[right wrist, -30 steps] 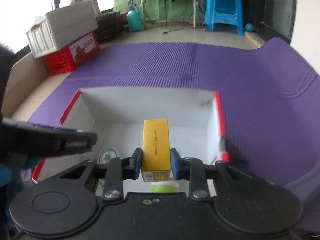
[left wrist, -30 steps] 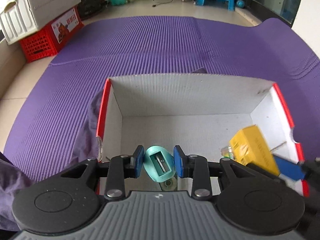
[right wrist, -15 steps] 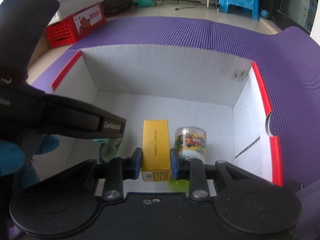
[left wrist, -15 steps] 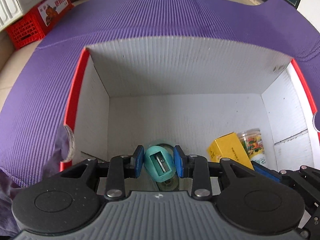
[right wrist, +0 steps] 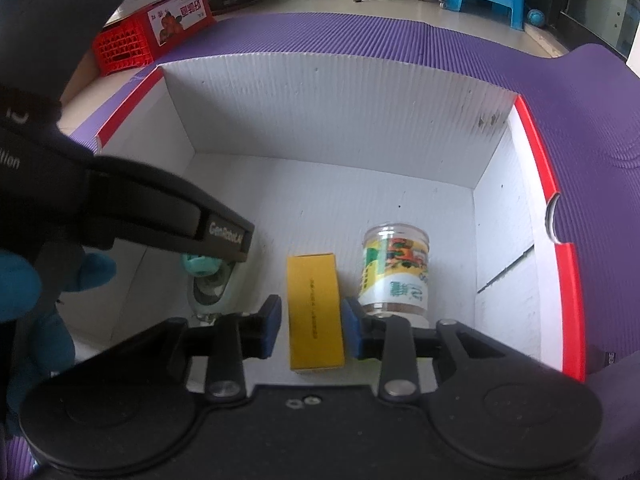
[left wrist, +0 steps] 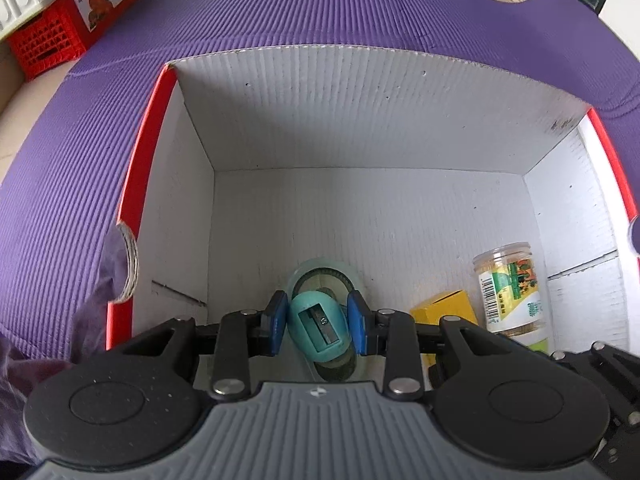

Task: Organize rigid objects
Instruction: 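Open both tools to drop the sharpener and yellow box in the box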

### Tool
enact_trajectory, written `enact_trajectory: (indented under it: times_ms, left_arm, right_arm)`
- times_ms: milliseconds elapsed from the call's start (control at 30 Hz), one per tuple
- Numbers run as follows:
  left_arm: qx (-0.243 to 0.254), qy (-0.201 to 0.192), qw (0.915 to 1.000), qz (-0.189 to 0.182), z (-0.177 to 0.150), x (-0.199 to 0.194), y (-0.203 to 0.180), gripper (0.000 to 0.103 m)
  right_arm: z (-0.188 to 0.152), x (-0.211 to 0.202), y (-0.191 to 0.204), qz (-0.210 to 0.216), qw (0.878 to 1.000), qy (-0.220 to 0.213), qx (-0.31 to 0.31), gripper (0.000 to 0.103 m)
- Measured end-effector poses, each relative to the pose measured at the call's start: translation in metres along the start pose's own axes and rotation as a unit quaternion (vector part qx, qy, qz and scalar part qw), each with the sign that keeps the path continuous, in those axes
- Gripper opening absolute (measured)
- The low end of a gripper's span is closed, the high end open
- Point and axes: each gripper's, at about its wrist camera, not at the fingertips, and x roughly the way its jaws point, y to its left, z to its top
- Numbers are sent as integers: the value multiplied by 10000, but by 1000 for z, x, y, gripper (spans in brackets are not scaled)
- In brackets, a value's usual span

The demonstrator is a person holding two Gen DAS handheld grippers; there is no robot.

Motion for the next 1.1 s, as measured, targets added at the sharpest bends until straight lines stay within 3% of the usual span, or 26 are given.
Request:
enact_trajectory:
  times_ms: [200, 333, 533, 733, 767, 833, 867, 1100]
  left_arm:
    - [-43, -66, 9999, -75, -8, -16, 0, 32]
    - [-136, -125, 9997, -176, -11, -31, 2, 32]
    - [-90, -318, 9994, -132, -20, -66, -2, 32]
    - [-84, -568, 9981, -203, -37, -106, -4, 33]
    - [-71, -608, 9979, -218, -40, -113, -4, 35]
    - [-78, -702, 9973, -212, -48, -126, -4, 53]
    - [-81, -761, 9969, -207, -51, -132, -4, 55]
    - [54, -1054, 9941, -244, -79, -174, -10, 56]
  right_arm:
    - [2, -12, -2, 34, 10000, -77, 44, 43]
    - [4, -29, -2, 61, 9996, -254, 135, 57]
    - [5, -56, -2, 84, 9986, -495, 188, 59]
    - [-5, -94, -3, 144, 9967, -765, 232, 67]
    - [-8, -100, -1, 151, 9964, -801, 236, 69]
    - [-12, -113, 1, 162, 9955, -901, 227, 73]
    - [-15, -120, 2, 157, 9952, -945, 224, 75]
    - [-33, -159, 4, 210, 9926, -1179, 224, 78]
